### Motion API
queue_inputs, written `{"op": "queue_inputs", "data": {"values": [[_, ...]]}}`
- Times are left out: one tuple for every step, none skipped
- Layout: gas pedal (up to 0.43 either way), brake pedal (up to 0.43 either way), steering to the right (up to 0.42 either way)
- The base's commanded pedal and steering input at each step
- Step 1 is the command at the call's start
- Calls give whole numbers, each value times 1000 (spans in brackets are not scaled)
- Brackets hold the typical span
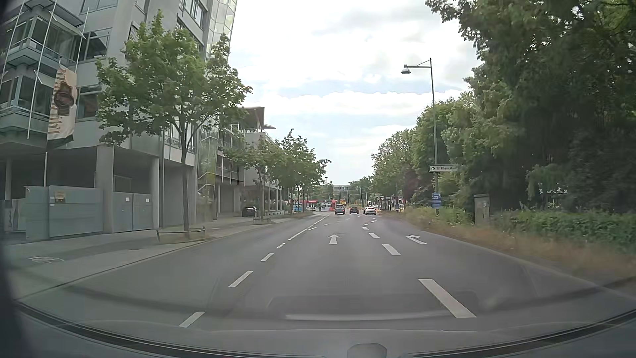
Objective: Follow the waypoints while adhering to traffic rules and regulations
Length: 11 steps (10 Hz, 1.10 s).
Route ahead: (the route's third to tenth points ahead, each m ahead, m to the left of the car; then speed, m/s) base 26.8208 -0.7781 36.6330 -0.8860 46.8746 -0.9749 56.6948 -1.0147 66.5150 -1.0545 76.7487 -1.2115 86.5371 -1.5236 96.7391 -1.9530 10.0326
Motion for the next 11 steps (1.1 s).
{"op": "queue_inputs", "data": {"values": [[0,116,0],[0,122,0],[0,128,0],[0,134,0],[0,134,0],[0,134,0],[0,134,0],[0,134,0],[0,128,0],[0,128,0],[0,128,0]]}}
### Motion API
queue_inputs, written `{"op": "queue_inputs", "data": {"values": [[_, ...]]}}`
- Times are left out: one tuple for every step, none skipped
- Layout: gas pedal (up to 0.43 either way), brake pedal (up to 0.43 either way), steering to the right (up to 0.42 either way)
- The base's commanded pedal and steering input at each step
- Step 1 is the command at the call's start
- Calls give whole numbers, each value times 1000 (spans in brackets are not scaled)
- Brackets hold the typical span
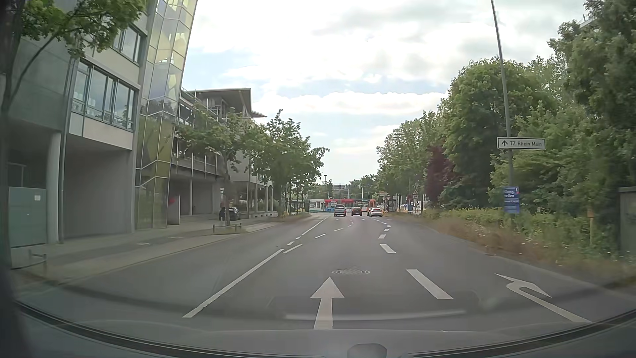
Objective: Follow the waypoints while adhering to traffic rules and regulations
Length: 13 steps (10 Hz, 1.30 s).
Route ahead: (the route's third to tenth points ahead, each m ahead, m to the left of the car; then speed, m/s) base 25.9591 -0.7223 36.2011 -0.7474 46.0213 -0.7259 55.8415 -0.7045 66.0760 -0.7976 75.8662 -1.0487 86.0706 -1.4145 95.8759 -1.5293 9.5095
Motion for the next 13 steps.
{"op": "queue_inputs", "data": {"values": [[0,128,0],[0,134,-1],[0,134,-1],[0,134,-1],[0,134,-1],[0,140,-1],[0,134,-1],[0,134,0],[0,134,0],[0,134,0],[0,134,0],[0,134,0],[0,134,0]]}}
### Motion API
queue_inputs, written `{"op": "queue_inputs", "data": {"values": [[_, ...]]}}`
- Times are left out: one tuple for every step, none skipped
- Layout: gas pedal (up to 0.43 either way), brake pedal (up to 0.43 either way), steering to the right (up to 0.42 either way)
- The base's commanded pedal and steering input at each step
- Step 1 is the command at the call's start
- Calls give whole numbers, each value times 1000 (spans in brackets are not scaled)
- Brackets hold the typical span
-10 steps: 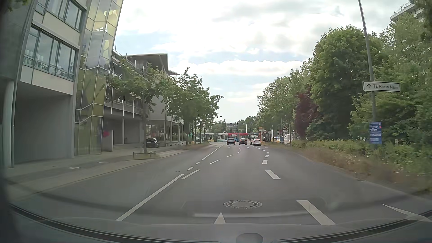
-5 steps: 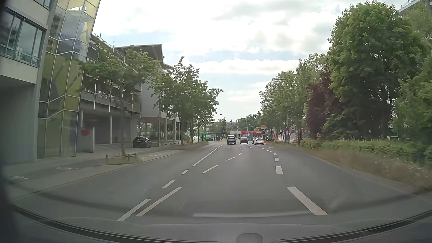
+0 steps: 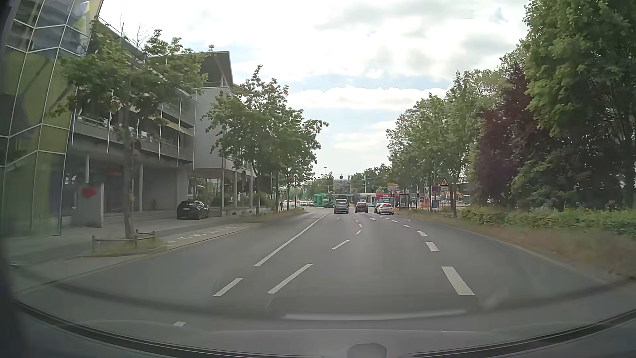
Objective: Follow the waypoints while adhering to traffic rules and regulations
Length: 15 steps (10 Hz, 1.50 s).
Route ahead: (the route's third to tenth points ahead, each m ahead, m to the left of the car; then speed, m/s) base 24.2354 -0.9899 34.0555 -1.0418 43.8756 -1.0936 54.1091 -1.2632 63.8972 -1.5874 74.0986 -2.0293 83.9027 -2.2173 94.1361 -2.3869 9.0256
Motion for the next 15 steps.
{"op": "queue_inputs", "data": {"values": [[0,134,0],[0,134,0],[0,128,0],[0,122,0],[0,110,0],[0,91,1],[0,85,4],[0,79,5],[0,85,6],[0,85,7],[0,85,6],[0,85,6],[0,85,6],[0,91,6],[0,104,6]]}}
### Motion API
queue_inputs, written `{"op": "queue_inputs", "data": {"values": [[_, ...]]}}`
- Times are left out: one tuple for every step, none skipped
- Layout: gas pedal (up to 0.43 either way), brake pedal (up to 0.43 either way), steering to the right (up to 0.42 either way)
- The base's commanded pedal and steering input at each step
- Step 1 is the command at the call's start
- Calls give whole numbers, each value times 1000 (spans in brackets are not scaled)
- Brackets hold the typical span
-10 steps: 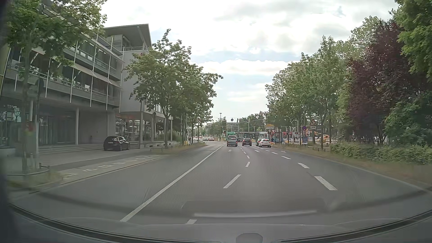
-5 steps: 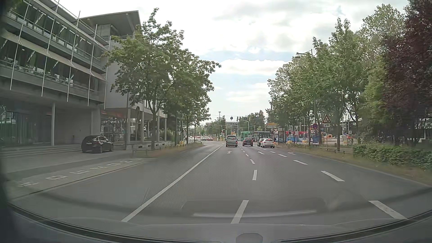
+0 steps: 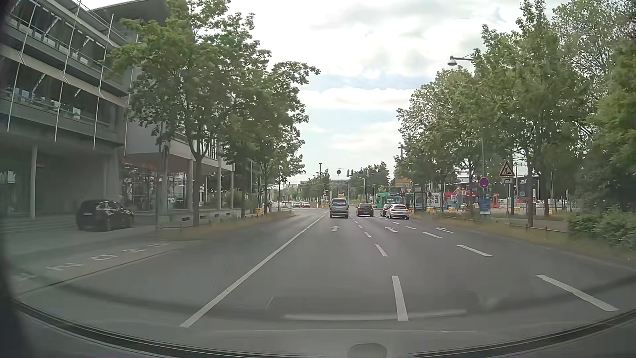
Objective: Follow the waypoints while adhering to traffic rules and regulations
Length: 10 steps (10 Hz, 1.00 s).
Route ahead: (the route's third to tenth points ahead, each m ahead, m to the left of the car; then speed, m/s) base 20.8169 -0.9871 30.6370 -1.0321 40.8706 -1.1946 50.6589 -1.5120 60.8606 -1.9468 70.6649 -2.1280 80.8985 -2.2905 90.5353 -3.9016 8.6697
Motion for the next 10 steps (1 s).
{"op": "queue_inputs", "data": {"values": [[0,110,6],[0,152,6],[0,171,6],[0,183,6],[0,189,5],[0,189,5],[0,189,5],[0,189,5],[0,189,3],[0,195,0]]}}
